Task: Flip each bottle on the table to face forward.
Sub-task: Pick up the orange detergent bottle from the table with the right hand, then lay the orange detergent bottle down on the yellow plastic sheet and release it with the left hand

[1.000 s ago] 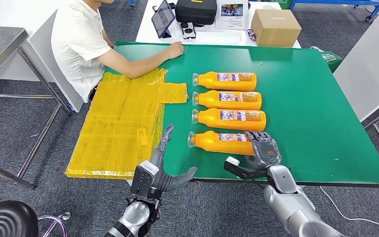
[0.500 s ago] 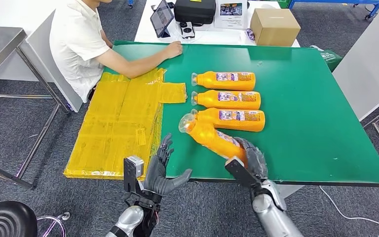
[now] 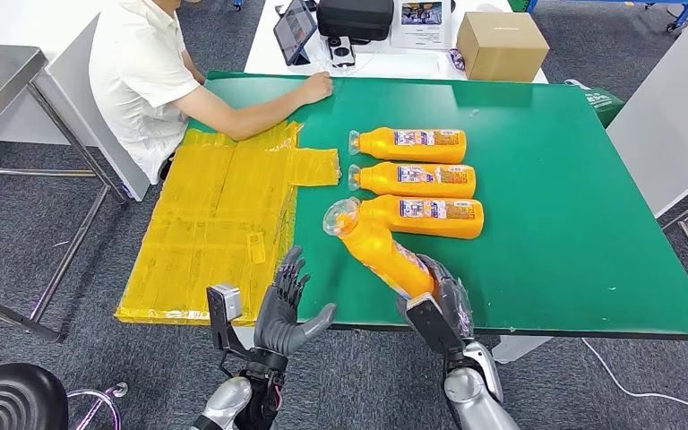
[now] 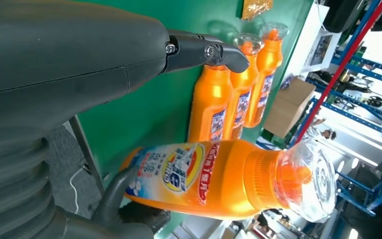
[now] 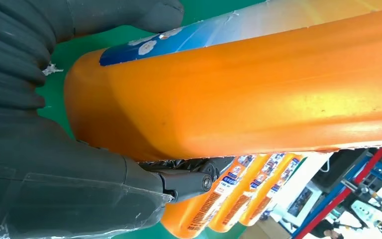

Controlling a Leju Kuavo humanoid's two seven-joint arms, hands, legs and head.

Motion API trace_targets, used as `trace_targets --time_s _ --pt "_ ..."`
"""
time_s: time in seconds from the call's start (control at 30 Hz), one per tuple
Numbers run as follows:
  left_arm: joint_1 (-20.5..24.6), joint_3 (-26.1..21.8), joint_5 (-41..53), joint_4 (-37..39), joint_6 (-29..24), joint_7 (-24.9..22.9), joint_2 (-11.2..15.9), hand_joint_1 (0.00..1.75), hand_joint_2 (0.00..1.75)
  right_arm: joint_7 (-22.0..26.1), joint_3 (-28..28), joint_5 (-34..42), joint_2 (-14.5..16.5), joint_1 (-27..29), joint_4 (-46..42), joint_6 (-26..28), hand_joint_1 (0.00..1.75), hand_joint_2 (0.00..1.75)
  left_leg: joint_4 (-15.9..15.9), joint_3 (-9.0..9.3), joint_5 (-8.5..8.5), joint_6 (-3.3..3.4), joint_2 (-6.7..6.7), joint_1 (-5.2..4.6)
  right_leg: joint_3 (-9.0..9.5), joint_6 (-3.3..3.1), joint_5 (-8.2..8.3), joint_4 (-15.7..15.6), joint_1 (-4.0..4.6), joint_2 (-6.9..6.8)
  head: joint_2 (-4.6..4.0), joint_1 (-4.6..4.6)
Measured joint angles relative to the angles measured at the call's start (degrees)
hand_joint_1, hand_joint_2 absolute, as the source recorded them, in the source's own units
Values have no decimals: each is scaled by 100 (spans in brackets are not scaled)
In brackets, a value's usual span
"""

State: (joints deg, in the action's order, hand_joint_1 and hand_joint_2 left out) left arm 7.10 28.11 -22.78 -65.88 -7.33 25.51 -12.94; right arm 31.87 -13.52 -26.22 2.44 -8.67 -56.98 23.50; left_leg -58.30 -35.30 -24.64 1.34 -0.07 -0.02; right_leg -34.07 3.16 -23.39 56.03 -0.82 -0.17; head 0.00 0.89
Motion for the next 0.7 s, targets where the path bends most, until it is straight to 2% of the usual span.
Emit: trace_targets --time_s 0.37,0.7 --pt "181 27 -303 -17 191 -84 -3 0 175 -9 -917 -460 384 -113 72 34 175 175 0 -2 2 -2 1 5 -6 -1 0 3 1 0 0 1" --pt "300 63 -435 120 277 -120 -4 0 175 -46 -1499 -431 452 -136 72 132 175 175 0 -5 1 -1 -1 2 -8 0 0 1 0 0 0 1"
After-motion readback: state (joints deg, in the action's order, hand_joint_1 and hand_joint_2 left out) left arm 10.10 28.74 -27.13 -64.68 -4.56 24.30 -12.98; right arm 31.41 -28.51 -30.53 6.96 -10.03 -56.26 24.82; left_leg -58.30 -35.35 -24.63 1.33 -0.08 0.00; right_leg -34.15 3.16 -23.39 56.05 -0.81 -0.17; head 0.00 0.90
